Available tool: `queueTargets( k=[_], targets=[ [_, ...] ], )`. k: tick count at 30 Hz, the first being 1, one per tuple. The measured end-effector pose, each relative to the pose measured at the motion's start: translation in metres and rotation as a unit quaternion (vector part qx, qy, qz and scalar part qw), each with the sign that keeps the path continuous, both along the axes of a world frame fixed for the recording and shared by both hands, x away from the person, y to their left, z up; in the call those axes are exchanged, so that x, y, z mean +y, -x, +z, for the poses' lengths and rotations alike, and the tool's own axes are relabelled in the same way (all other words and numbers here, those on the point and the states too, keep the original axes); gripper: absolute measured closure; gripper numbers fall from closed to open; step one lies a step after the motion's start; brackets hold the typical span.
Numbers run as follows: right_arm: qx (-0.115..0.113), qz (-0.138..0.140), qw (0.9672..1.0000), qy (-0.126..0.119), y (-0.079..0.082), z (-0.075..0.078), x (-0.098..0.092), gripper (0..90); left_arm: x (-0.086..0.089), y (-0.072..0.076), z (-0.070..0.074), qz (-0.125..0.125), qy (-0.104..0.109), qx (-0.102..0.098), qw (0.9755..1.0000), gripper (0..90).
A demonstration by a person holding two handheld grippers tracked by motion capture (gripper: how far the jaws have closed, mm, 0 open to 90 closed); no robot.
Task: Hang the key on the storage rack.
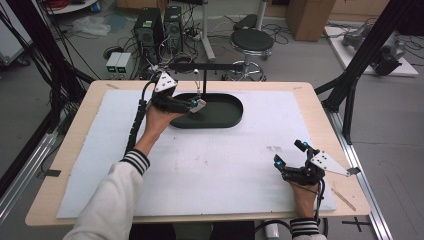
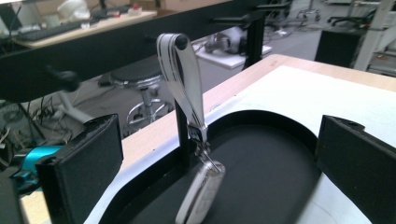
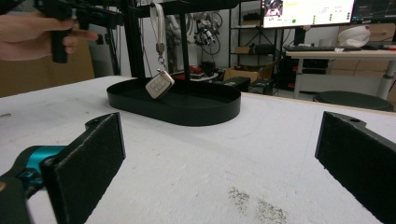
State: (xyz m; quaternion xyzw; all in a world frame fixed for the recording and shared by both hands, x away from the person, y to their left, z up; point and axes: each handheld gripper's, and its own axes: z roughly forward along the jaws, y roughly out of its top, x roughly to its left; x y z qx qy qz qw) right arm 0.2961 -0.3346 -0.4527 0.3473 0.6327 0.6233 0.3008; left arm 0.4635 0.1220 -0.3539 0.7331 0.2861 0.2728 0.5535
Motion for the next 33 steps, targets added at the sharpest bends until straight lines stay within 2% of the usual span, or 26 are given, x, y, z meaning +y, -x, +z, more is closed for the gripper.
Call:
queueTargets(
  k=[5, 8, 11, 14, 16, 18, 21, 22, 23, 28, 30, 33],
  targets=[
    [-0.008, 0.001, 0.9999, 0.006, 0.0, 0.0, 0.0, 0.5, 0.024, 0.029, -0.006, -0.012, 0.017, -0.004, 0.9998, 1.7],
    [-0.008, 0.001, 1.0, 0.006, 0.0, 0.0, 0.0, 0.4, 0.043, 0.055, -0.018, -0.016, 0.022, -0.008, 0.9996, 1.7],
    [-0.009, 0.0, 0.9999, 0.006, 0.0, 0.0, 0.001, 0.5, 0.062, 0.081, -0.028, -0.016, 0.027, -0.024, 0.9992, 1.7],
    [-0.006, 0.0, 1.0, 0.005, 0.0, 0.0, 0.0, 0.5, 0.084, 0.112, -0.039, -0.004, 0.034, -0.041, 0.9986, 1.7],
    [-0.007, 0.0, 1.0, 0.005, 0.0, 0.0, 0.0, 0.5, 0.098, 0.129, -0.046, 0.002, 0.053, -0.044, 0.9976, 1.7],
    [-0.008, 0.0, 1.0, 0.005, 0.0, 0.0, 0.001, 0.5, 0.11, 0.145, -0.053, 0.01, 0.064, -0.053, 0.9965, 1.7],
    [-0.008, 0.0, 1.0, 0.006, 0.0, 0.0, 0.0, 0.5, 0.125, 0.165, -0.064, 0.024, 0.067, -0.074, 0.9948, 1.7],
    [-0.007, 0.0, 1.0, 0.005, 0.0, 0.0, 0.001, 0.5, 0.131, 0.172, -0.07, 0.031, 0.076, -0.074, 0.9939, 1.7],
    [-0.007, -0.001, 1.0, 0.005, 0.0, 0.0, 0.001, 0.5, 0.135, 0.176, -0.074, 0.033, 0.085, -0.073, 0.9931, 1.7],
    [-0.007, 0.0, 1.0, 0.005, 0.0, 0.0, 0.001, 0.5, 0.15, 0.192, -0.099, 0.051, 0.106, -0.07, 0.9905, 1.7],
    [-0.007, 0.0, 1.0, 0.006, 0.0, 0.0, 0.001, 0.5, 0.154, 0.196, -0.101, 0.057, 0.126, -0.093, 0.986, 1.7],
    [-0.007, -0.001, 1.0, 0.006, 0.0, 0.0, 0.001, 0.5, 0.154, 0.196, -0.101, 0.059, 0.125, -0.088, 0.9864, 1.7]
  ],
)
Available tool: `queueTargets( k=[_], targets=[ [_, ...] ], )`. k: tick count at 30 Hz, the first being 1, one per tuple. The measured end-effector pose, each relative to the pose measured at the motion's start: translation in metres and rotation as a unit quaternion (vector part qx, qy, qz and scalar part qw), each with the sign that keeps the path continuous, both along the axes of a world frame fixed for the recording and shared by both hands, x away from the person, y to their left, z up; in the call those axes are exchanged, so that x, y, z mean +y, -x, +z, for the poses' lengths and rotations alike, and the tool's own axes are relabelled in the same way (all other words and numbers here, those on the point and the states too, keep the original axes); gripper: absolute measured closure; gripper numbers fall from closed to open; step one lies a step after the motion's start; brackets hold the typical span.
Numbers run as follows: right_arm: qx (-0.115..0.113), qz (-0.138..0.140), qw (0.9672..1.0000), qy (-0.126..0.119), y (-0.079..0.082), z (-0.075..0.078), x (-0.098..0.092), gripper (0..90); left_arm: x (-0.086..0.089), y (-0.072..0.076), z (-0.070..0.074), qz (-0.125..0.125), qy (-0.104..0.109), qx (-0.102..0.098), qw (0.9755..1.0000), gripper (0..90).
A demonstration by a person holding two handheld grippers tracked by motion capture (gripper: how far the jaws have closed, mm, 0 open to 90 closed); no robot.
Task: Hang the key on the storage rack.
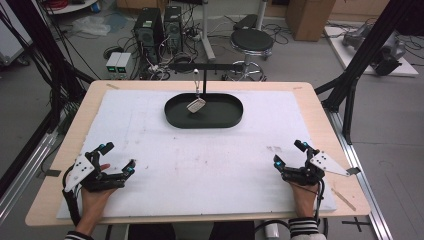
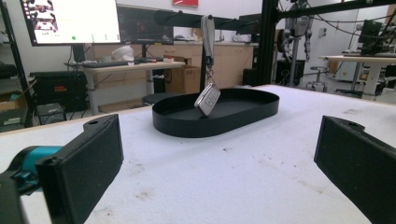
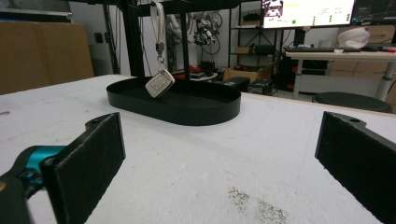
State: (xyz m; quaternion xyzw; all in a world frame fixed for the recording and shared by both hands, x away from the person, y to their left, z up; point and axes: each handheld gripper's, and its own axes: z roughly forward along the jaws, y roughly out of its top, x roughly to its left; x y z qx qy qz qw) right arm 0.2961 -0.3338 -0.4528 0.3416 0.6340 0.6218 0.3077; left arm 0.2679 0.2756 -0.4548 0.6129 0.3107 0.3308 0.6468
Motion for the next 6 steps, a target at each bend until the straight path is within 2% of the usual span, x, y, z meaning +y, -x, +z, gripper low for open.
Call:
queueTargets(
  k=[6],
  targets=[
    [0.002, 0.001, 1.0, 0.001, 0.0006, 0.0, 0.0009, 0.5, -0.0004, -0.0007, 0.0, 0.002, -0.001, 0.004, 1.0, 1.7]
  ],
)
